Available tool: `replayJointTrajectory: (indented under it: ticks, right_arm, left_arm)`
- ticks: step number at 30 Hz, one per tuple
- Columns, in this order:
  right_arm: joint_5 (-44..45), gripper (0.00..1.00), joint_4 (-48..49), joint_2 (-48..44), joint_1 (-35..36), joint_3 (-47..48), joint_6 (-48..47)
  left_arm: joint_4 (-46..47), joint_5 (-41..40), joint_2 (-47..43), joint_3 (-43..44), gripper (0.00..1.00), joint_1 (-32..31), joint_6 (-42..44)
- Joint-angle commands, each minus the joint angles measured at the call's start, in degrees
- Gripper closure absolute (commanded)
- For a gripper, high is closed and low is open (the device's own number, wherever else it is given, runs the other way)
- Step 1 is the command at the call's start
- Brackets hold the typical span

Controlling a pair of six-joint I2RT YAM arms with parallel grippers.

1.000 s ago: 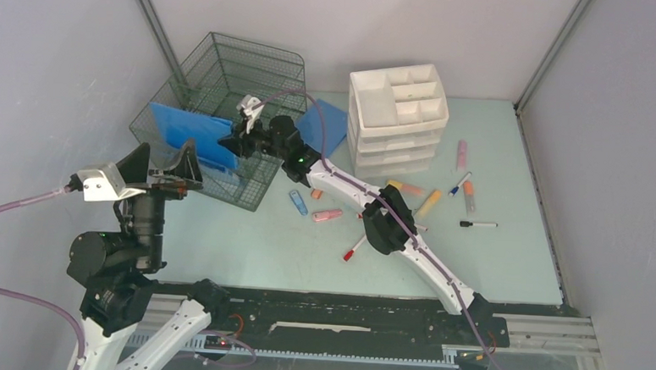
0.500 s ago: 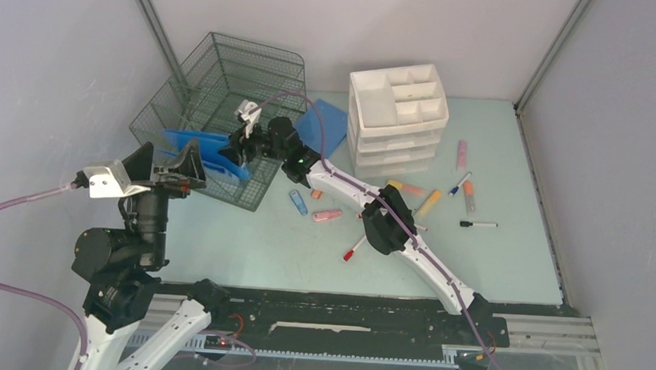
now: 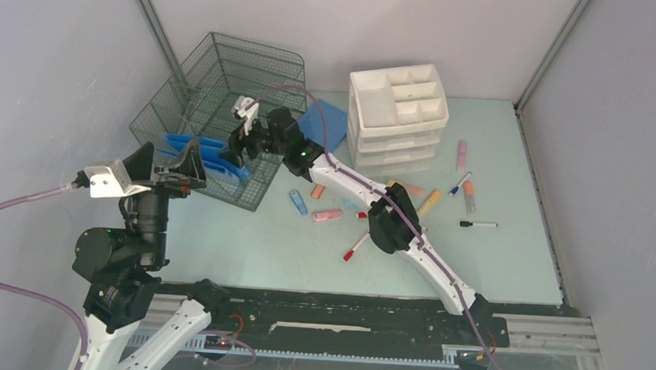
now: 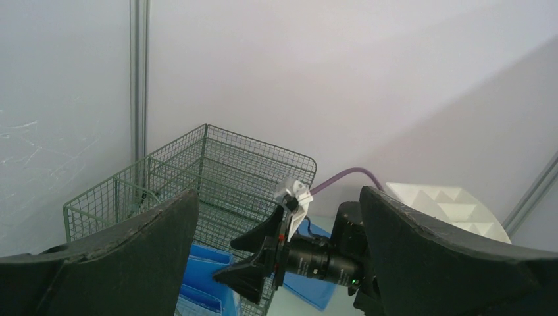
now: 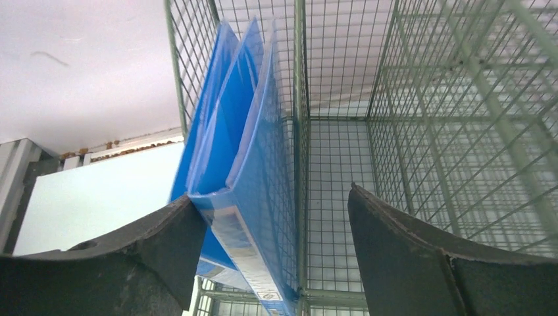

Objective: Organize the desk
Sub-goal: Place the folder in the storage box.

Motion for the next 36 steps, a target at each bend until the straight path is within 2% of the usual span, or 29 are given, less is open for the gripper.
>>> replayJointTrajectory:
  ticks: [1,14,17,22,25,27,31,36]
  right_arm:
    - [-0.8,0.18,-3.8,-8.2,0.2,2.2,-3.2]
    - [-5.0,0.25,-13.3,-9.8,0.0,0.5,-4.8]
    - [-9.6,0.22,-14.2,-9.8,-0.4,1.4,-4.5]
    - [-21.2,0.09,-17.5,-9.9,-0.6,4.4,-9.5]
    - [-19.4,0.08,-17.7,-9.8,0.3,4.4,-10.6]
    - [-14.7,0.1,-16.9,-9.2,0.8,4.2,-9.7]
    - [-6.8,0.15,-14.9,-8.2,1.5,3.7,-8.2]
    - [-3.5,0.22,-12.6,-6.9,2.0,4.0,-9.4]
  left_arm:
    - [1.6,0.4,0.2,-0.4,0.0,0.6,-0.8]
    - [1.4,0.4,0.5,-0.5,0.0,0.6,-0.9]
    - [1.4,0.4,0.6,-0.5,0.0,0.6,-0.7]
    - [1.3,0.5,0.3,-0.5,0.0,0.6,-0.6]
    - [1.3,0.6,0.1,-0.5,0.0,0.6,-0.7]
    - [1.4,0.5,0.0,-0.5,0.0,0.6,-0.7]
    - [1.3,0.5,-0.5,-0.5,0.0,0.6,-0.7]
    - [1.3,0.9,-0.3,-0.6,0.0,0.6,-0.7]
